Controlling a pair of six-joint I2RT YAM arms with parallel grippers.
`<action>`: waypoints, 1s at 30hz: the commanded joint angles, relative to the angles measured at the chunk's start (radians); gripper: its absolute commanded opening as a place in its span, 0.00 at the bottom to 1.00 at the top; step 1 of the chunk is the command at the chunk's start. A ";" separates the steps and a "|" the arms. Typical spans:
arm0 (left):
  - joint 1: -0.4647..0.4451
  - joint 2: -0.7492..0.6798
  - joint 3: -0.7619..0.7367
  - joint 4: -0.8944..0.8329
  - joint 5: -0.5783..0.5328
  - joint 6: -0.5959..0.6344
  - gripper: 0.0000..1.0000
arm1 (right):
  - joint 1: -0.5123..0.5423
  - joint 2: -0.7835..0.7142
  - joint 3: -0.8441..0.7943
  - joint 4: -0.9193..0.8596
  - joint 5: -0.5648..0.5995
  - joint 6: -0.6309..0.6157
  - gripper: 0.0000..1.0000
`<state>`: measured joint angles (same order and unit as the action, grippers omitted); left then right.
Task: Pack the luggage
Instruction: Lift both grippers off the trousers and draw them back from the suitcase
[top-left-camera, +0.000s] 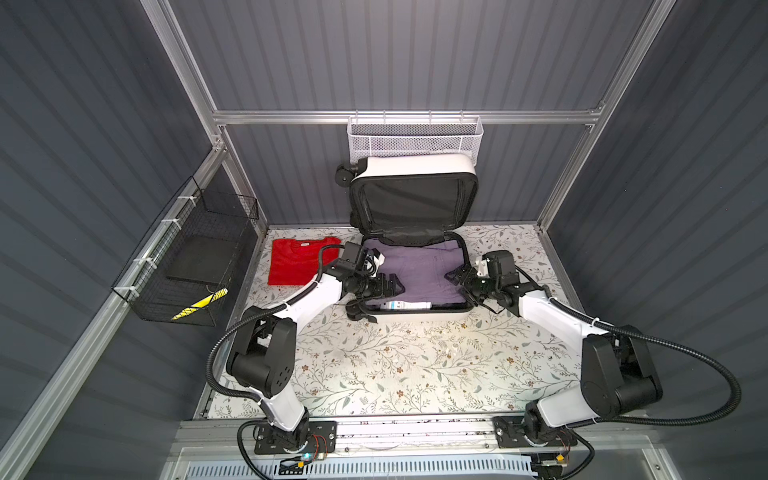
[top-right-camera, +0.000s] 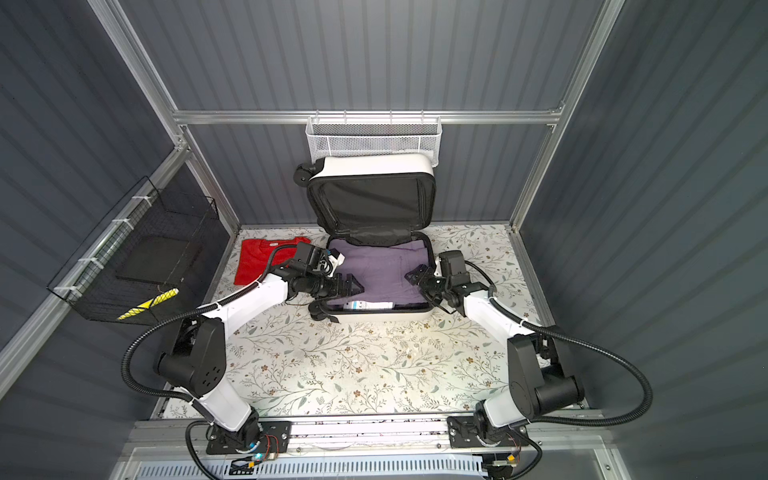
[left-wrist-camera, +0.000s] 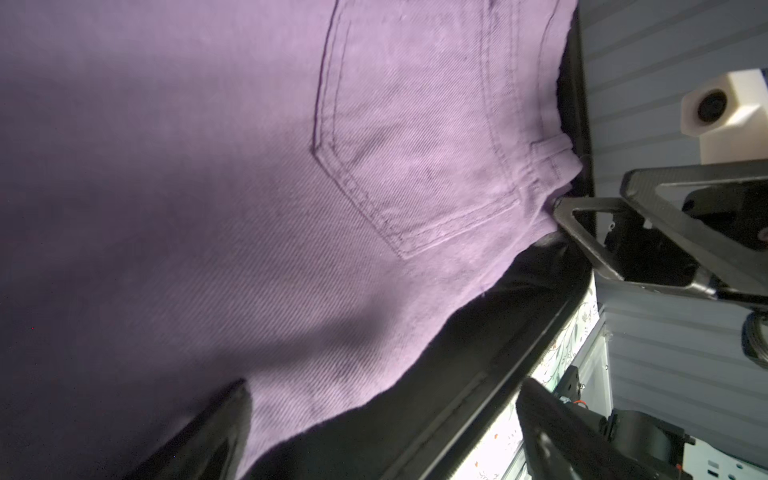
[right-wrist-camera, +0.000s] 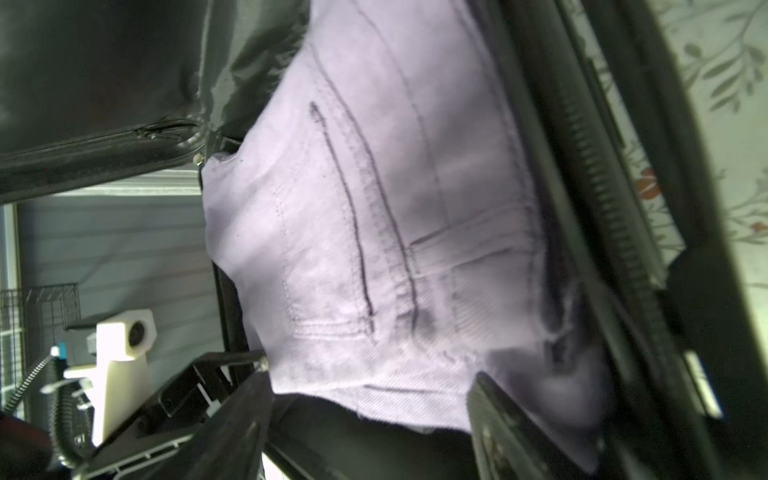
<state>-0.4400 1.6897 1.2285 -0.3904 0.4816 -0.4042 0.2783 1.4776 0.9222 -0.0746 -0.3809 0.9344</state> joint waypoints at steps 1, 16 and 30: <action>-0.003 -0.070 0.075 -0.070 -0.046 0.043 1.00 | -0.004 -0.064 0.065 -0.102 0.034 -0.086 0.83; 0.069 -0.178 0.039 -0.055 -0.348 -0.025 1.00 | -0.179 -0.297 0.067 -0.309 0.136 -0.125 0.99; 0.181 -0.002 0.077 0.053 -0.183 0.076 1.00 | -0.322 -0.292 -0.070 -0.245 -0.099 -0.150 0.99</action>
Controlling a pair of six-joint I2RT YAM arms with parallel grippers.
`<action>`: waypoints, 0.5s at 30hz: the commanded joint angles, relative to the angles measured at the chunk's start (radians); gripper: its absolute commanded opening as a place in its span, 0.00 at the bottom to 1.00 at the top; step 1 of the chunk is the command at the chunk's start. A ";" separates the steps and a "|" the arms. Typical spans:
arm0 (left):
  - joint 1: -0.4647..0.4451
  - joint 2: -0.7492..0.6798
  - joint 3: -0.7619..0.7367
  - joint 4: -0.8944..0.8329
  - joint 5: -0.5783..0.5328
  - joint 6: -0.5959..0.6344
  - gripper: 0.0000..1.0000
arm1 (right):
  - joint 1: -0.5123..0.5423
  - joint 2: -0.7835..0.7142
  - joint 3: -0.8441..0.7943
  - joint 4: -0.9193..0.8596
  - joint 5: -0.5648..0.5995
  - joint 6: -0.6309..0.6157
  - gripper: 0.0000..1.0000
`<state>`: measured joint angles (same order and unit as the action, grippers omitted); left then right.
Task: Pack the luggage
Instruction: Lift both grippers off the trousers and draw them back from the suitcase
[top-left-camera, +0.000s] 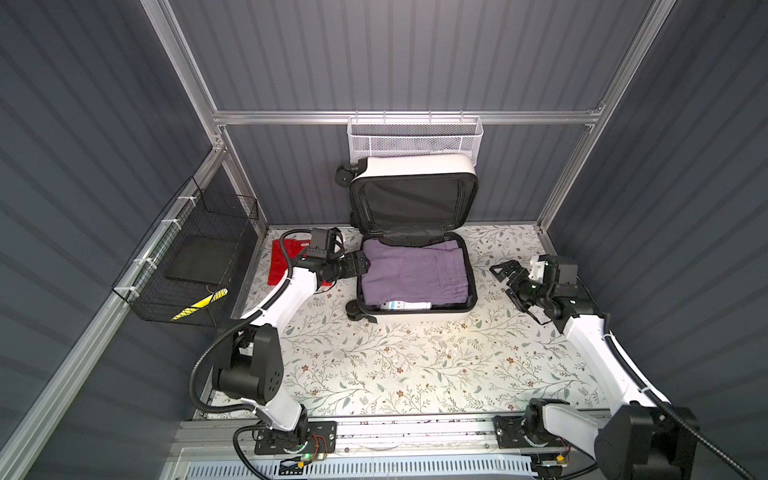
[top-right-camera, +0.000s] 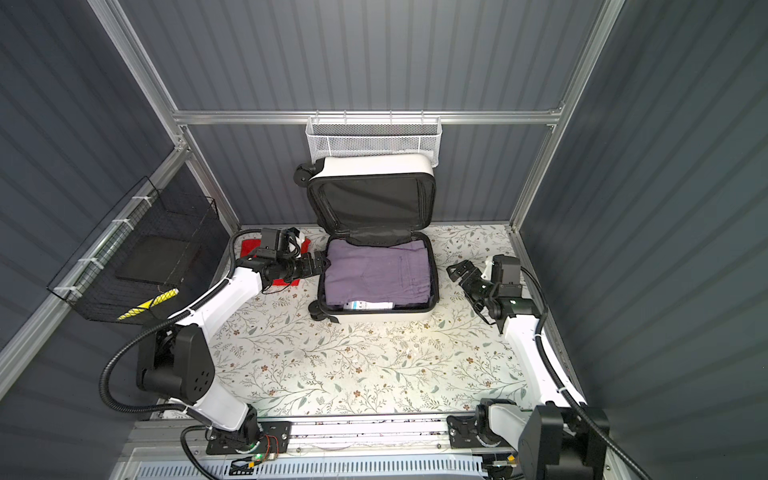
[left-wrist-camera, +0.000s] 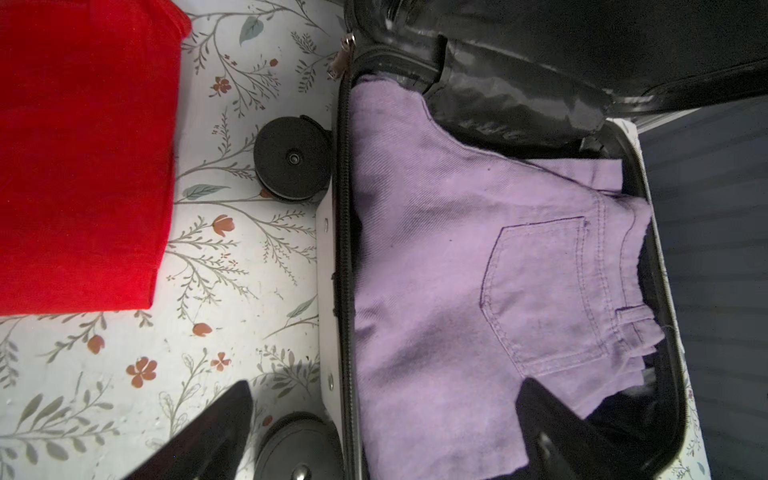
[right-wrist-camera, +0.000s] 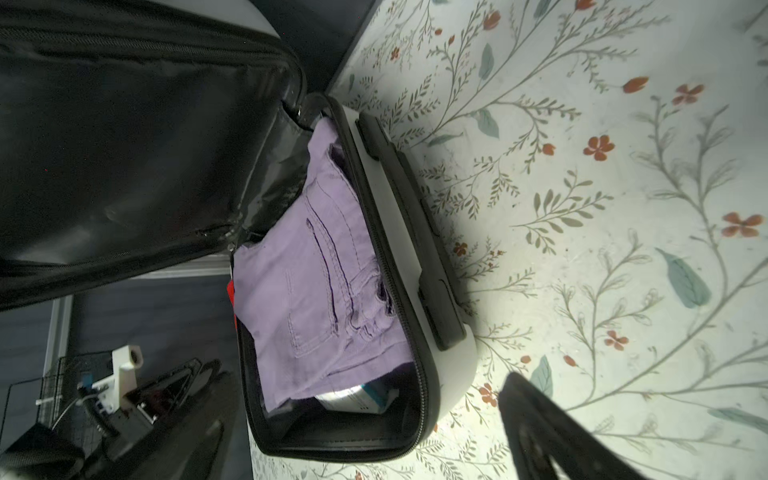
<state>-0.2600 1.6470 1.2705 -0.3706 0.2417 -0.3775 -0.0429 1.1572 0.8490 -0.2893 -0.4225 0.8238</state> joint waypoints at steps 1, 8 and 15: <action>0.001 0.062 0.049 0.038 0.068 0.057 1.00 | -0.001 0.038 -0.011 -0.015 -0.066 -0.035 0.99; 0.001 0.193 0.135 0.038 0.116 0.102 1.00 | 0.019 0.133 -0.027 0.010 -0.094 -0.080 0.97; 0.001 0.257 0.200 0.050 0.167 0.112 1.00 | 0.071 0.233 0.000 0.004 -0.040 -0.099 0.96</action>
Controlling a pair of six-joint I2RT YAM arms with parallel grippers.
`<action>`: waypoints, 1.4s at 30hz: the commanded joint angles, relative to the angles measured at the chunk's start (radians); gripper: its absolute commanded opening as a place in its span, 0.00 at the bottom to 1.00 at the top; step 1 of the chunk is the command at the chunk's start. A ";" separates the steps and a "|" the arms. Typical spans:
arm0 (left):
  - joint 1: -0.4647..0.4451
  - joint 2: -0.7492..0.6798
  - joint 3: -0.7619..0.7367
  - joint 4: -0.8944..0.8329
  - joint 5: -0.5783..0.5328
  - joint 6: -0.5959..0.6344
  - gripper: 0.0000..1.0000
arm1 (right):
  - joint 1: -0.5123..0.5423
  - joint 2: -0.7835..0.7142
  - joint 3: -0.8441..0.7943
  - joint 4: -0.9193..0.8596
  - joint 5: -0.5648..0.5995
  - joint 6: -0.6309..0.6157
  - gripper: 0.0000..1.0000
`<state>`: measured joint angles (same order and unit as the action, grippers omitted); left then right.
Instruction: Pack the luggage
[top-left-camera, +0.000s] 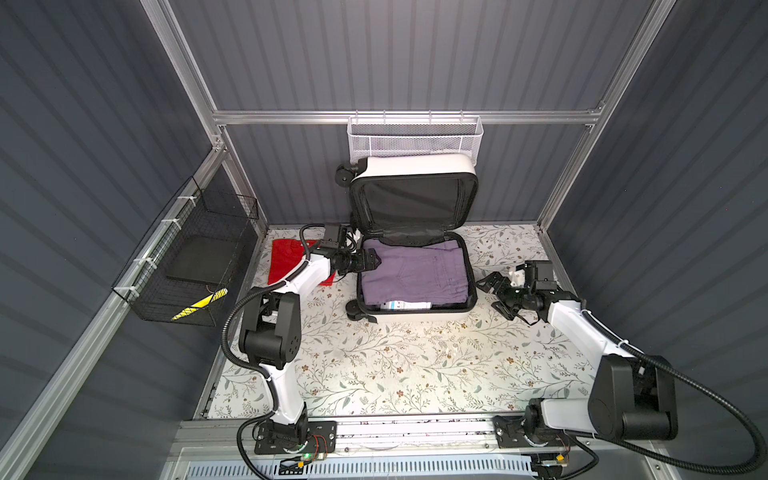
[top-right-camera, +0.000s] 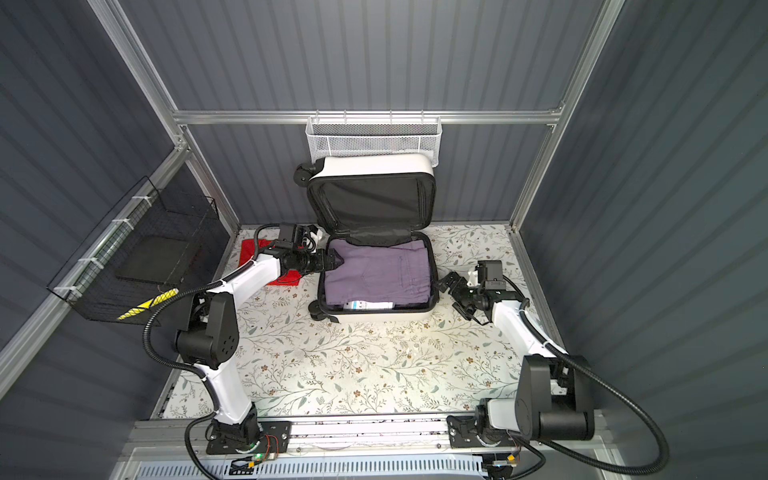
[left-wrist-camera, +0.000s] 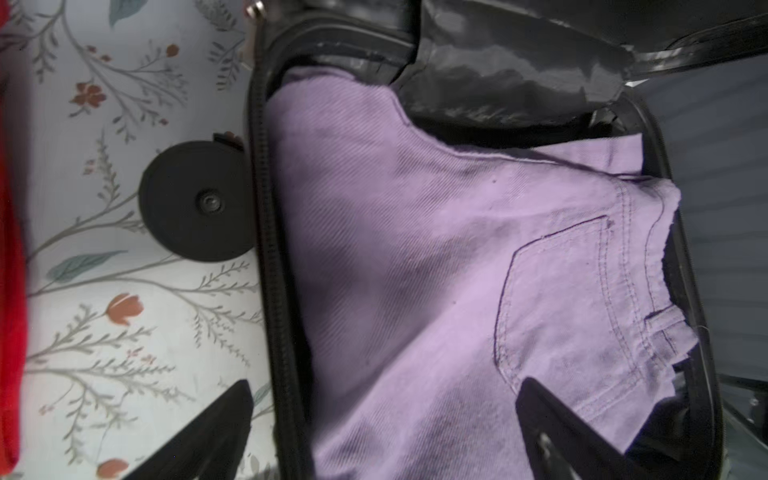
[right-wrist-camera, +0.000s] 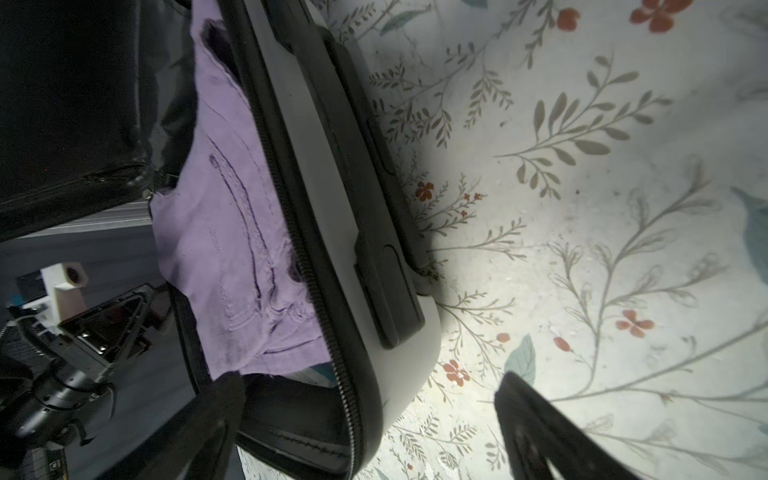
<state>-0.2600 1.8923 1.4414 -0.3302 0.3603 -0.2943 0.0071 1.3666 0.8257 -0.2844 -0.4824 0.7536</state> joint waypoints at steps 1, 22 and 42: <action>0.001 0.014 0.028 0.016 0.056 0.027 1.00 | 0.029 0.040 0.030 -0.009 0.034 -0.032 0.95; -0.004 0.022 -0.004 0.043 0.204 -0.001 1.00 | 0.065 0.065 -0.082 -0.185 0.341 0.035 0.93; -0.142 -0.005 -0.112 0.127 0.203 -0.061 1.00 | -0.096 -0.126 -0.286 -0.203 0.336 0.103 0.93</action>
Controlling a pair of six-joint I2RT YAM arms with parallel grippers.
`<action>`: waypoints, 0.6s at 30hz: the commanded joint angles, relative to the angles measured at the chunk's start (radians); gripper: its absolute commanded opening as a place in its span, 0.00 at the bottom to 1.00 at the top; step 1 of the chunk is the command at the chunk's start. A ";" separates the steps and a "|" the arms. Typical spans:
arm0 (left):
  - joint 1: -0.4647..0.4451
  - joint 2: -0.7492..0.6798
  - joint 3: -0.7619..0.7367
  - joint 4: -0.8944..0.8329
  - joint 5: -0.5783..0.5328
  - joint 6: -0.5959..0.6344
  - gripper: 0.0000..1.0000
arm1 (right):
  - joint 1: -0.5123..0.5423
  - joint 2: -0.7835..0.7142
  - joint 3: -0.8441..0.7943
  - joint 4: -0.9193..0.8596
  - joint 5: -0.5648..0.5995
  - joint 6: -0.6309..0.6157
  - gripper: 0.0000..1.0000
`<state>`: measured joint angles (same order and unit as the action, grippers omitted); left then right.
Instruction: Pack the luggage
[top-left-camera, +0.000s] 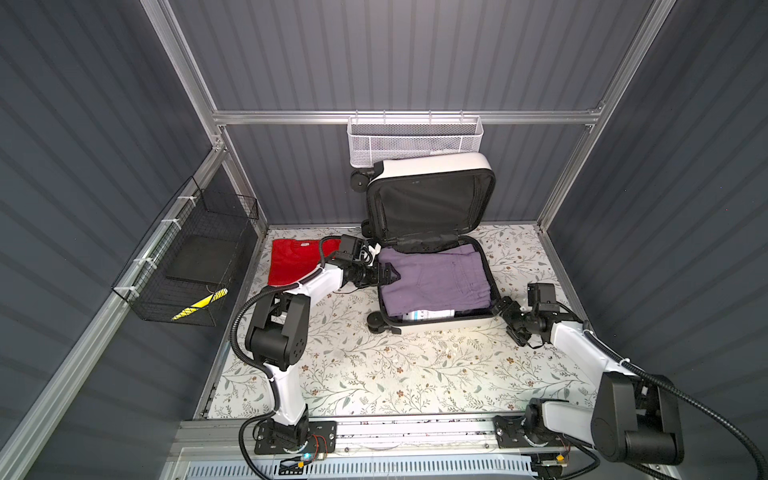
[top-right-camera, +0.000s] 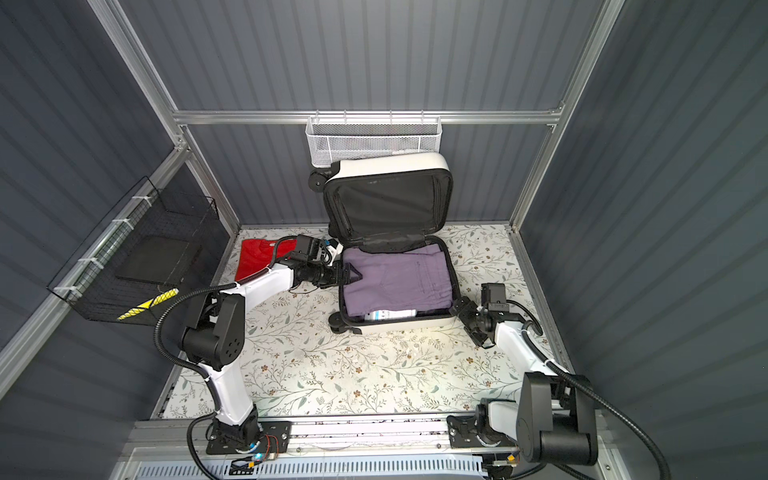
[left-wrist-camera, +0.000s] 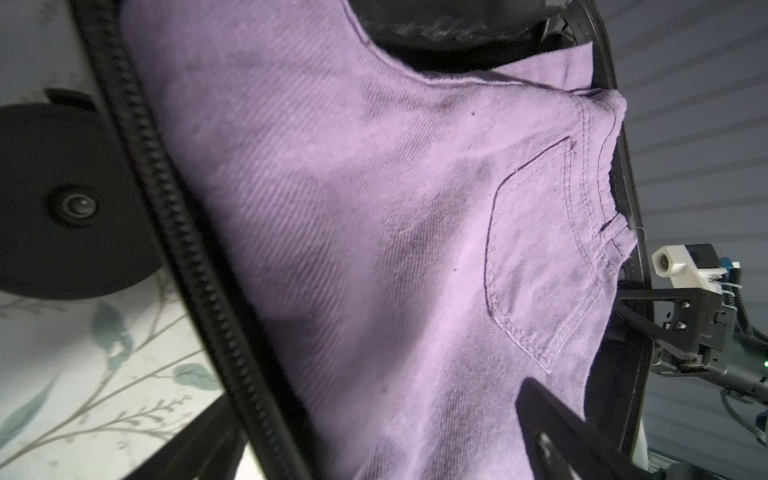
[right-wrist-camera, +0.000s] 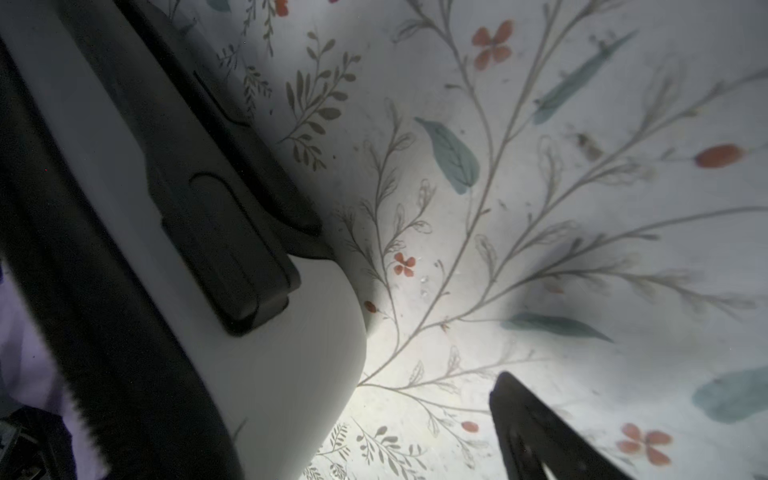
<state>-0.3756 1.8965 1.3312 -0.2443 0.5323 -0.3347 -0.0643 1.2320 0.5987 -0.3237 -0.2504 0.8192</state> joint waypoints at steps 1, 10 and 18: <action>-0.032 -0.008 0.000 0.043 0.032 -0.024 1.00 | -0.026 0.002 -0.067 -0.161 0.105 0.044 0.93; -0.042 0.028 0.049 0.051 0.032 -0.048 1.00 | -0.035 -0.011 -0.113 -0.156 0.101 0.076 0.94; -0.046 0.060 0.139 0.024 0.026 -0.045 1.00 | -0.044 -0.028 -0.137 -0.108 0.044 0.069 0.94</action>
<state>-0.4004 1.9549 1.4097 -0.2317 0.5053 -0.3870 -0.0887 1.1831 0.5179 -0.2665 -0.2642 0.8902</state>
